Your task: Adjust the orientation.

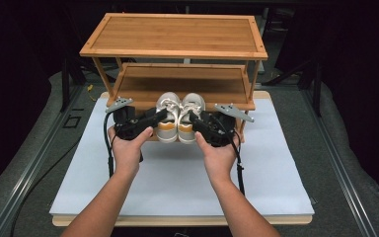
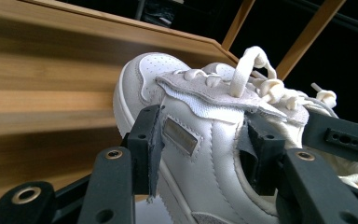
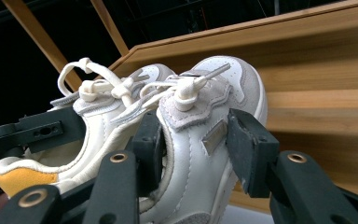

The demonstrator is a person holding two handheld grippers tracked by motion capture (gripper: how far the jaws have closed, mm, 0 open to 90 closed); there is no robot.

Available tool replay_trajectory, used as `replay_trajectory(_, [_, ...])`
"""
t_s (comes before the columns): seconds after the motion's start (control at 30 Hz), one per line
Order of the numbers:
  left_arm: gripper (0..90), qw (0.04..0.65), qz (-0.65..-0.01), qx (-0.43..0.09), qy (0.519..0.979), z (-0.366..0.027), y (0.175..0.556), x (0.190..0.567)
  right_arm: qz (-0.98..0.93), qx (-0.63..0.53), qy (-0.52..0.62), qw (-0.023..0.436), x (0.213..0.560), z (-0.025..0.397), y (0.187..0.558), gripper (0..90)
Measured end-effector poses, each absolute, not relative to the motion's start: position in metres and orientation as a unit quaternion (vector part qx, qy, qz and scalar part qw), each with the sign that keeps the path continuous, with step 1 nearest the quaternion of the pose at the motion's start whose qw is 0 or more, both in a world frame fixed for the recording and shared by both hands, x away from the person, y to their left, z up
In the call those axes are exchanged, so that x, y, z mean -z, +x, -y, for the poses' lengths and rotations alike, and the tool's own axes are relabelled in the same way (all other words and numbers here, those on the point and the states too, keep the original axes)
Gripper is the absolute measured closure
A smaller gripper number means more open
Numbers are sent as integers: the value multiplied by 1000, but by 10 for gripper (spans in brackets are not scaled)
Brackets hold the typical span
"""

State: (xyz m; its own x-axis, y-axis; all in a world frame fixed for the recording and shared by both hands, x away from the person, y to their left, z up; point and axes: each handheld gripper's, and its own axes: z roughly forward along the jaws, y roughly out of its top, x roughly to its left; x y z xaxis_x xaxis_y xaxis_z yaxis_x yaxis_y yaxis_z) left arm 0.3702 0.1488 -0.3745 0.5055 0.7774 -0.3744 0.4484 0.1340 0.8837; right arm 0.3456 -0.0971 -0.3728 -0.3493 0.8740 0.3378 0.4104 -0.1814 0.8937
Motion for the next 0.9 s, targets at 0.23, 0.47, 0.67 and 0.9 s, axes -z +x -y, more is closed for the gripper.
replay_trajectory(0.23, [541,586,-481,-146,636,-145,387,372,-604,-554,531,215,369,98,364,572])
replay_trajectory(0.47, [542,582,-483,-139,639,-146,399,372,-609,-552,530,207,368,100,377,573])
replay_trajectory(0.67, [541,578,-485,-142,641,-147,408,370,-614,-549,532,198,368,99,384,572])
replay_trajectory(0.9, [542,578,-491,-134,638,-148,417,371,-611,-547,536,201,367,97,397,572])
